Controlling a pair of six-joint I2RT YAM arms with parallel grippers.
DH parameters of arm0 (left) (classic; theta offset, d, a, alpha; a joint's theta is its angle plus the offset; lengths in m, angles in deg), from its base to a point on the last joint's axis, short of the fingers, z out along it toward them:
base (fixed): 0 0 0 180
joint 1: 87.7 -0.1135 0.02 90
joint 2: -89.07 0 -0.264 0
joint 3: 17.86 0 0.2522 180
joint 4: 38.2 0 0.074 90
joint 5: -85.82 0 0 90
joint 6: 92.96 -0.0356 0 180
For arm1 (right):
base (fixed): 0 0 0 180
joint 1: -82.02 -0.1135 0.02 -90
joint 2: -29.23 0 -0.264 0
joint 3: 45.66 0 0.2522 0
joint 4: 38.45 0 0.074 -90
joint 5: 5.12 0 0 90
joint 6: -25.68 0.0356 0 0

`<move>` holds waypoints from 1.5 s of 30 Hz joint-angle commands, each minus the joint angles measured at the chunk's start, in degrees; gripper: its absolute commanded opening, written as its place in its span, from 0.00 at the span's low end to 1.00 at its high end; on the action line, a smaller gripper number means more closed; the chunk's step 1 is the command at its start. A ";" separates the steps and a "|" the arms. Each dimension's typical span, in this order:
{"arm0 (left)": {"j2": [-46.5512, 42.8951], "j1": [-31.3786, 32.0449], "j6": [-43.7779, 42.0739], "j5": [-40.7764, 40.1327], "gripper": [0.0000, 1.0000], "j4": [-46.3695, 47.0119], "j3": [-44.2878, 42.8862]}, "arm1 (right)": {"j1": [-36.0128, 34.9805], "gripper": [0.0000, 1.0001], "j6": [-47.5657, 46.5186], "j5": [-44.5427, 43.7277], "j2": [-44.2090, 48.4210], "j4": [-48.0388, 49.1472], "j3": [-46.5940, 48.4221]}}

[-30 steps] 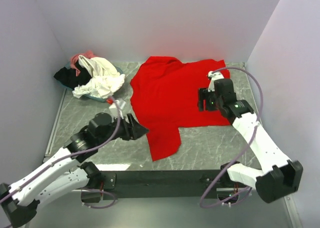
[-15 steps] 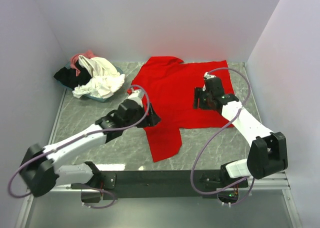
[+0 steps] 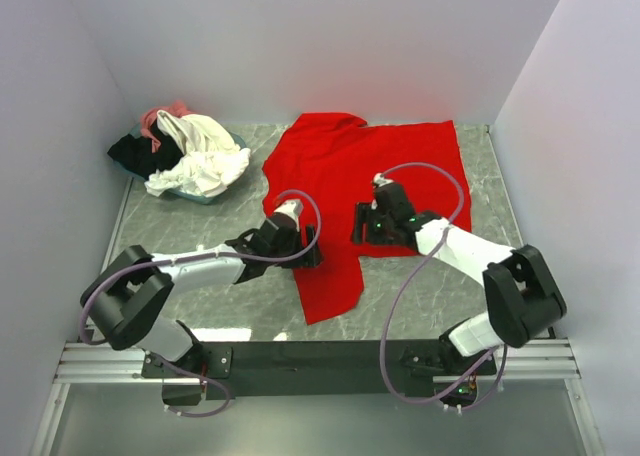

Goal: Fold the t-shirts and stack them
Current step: Flatten the tshirt out

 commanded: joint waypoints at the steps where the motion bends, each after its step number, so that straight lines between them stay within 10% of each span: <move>1: 1.68 0.29 0.21 0.84 0.78 5.22 1.90 | -3.92 0.71 3.17 -2.01 -3.64 5.56 0.06; 13: 3.27 0.20 2.32 -2.05 0.79 4.78 9.37 | -11.75 0.71 4.93 -7.99 -13.14 5.56 0.86; 26: -17.28 1.34 5.04 -11.28 0.79 -7.52 14.48 | -19.05 0.71 8.45 -10.27 -14.82 3.28 0.77; 45: -22.23 11.89 15.33 -14.62 0.80 -12.44 15.80 | -20.55 0.72 9.76 -14.23 4.50 -3.05 -0.02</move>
